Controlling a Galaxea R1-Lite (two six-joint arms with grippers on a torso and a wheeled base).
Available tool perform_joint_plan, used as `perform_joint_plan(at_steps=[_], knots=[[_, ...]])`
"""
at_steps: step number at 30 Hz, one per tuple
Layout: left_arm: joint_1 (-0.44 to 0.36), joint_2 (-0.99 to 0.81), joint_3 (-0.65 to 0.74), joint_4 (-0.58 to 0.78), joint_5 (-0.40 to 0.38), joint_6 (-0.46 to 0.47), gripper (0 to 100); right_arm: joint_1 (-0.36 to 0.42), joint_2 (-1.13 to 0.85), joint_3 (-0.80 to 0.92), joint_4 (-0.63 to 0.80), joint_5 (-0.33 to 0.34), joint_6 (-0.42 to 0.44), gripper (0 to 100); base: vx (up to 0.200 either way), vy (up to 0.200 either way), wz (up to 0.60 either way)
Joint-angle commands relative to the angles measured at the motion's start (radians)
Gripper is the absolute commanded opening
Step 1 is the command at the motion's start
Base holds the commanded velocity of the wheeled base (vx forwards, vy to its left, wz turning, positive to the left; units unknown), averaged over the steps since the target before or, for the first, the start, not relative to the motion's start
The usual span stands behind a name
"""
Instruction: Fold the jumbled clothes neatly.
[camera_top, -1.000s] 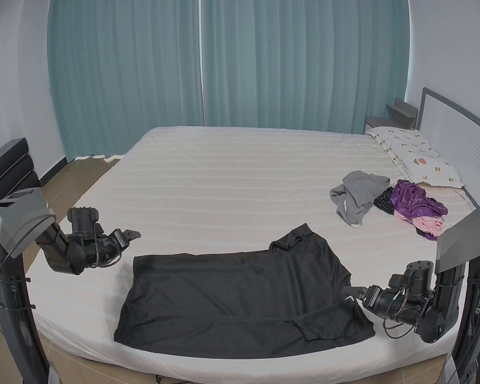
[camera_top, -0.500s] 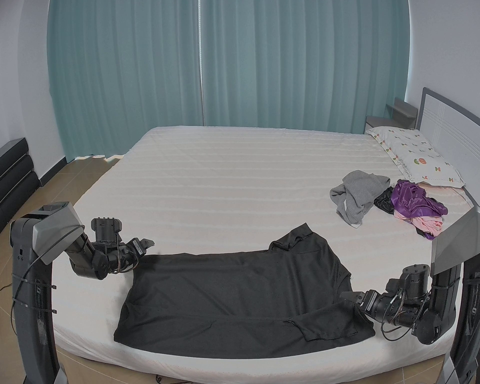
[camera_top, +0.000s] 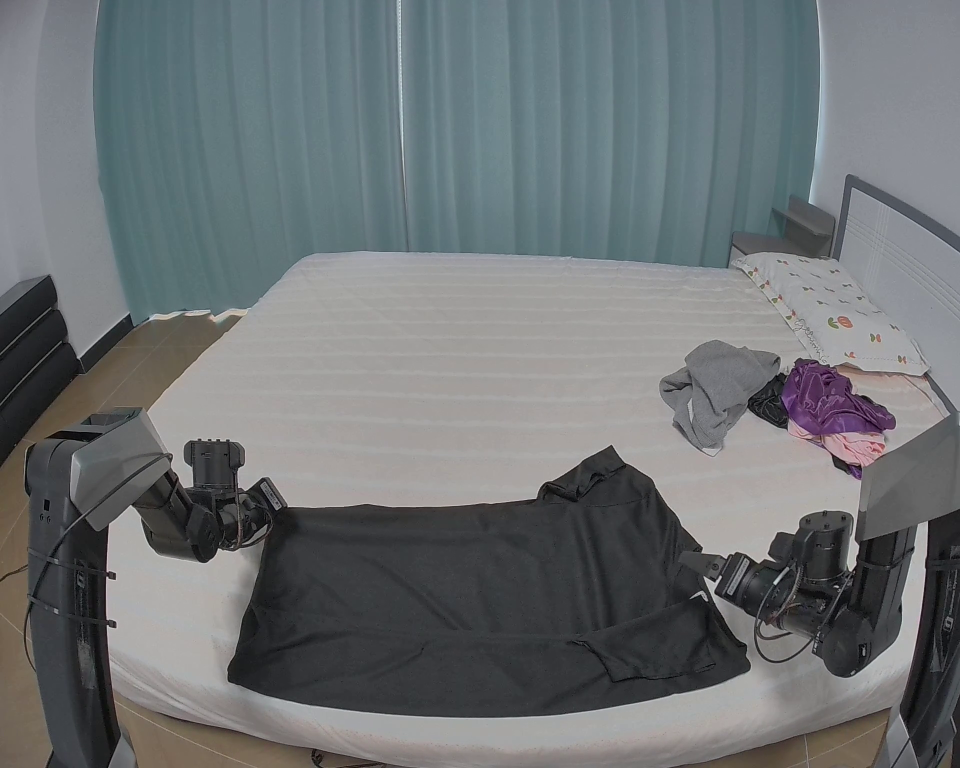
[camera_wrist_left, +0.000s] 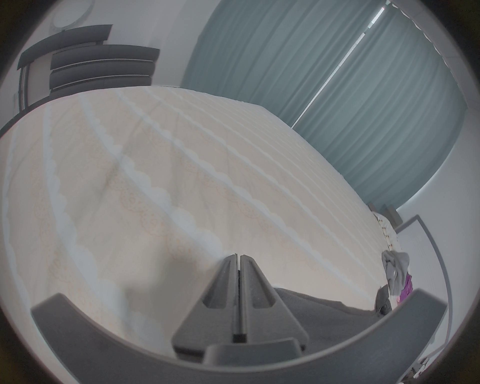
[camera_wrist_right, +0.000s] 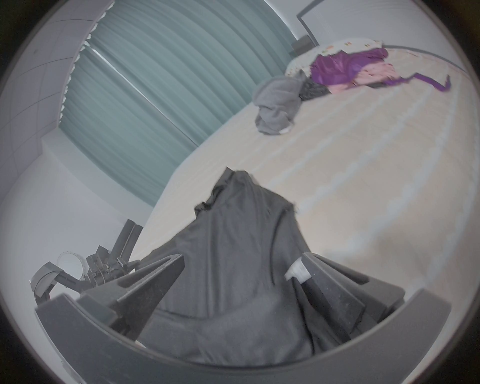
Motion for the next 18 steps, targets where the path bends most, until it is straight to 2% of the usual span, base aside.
perform_joint_plan(at_steps=[1, 5, 7, 8, 9, 14, 15, 16, 18], knots=[[-0.004, -0.029, 0.034, -0.062, 0.034, -0.068, 0, 0.026, 0.070, -0.221, 0.054, -0.023, -0.044, 100, 0.000, 0.000, 0.00], [-0.021, -0.032, 0.077, -0.144, 0.035, -0.070, 0, 0.023, 0.106, -0.457, 0.250, -0.038, -0.081, 100, 0.000, 0.000, 0.00], [-0.024, -0.038, 0.083, -0.148, 0.034, -0.070, 0, 0.027, 0.124, -0.557, 0.345, -0.040, -0.086, 100, 0.000, 0.000, 0.00], [-0.024, -0.038, 0.083, -0.148, 0.034, -0.070, 0, 0.027, 0.124, -0.557, 0.345, -0.040, -0.086, 100, 0.000, 0.000, 0.00], [-0.024, -0.039, 0.086, -0.148, 0.034, -0.071, 0, 0.030, 0.150, -0.662, 0.463, -0.040, -0.100, 100, 0.000, 0.000, 0.00], [-0.016, -0.036, 0.086, -0.148, 0.034, -0.071, 0, 0.032, 0.205, -0.894, 0.712, -0.037, -0.118, 100, 0.000, 0.000, 0.00], [-0.016, -0.036, 0.086, -0.148, 0.034, -0.071, 0, 0.032, 0.205, -0.894, 0.712, -0.037, -0.118, 100, 0.000, 0.000, 0.00], [-0.013, -0.032, 0.087, -0.148, 0.034, -0.071, 0, 0.033, 0.233, -0.978, 0.801, -0.040, -0.120, 100, 0.000, 0.000, 0.00], [-0.013, -0.030, 0.087, -0.147, 0.034, -0.071, 0, 0.032, 0.259, -1.052, 0.847, -0.041, -0.121, 100, 0.000, 0.000, 0.00]])
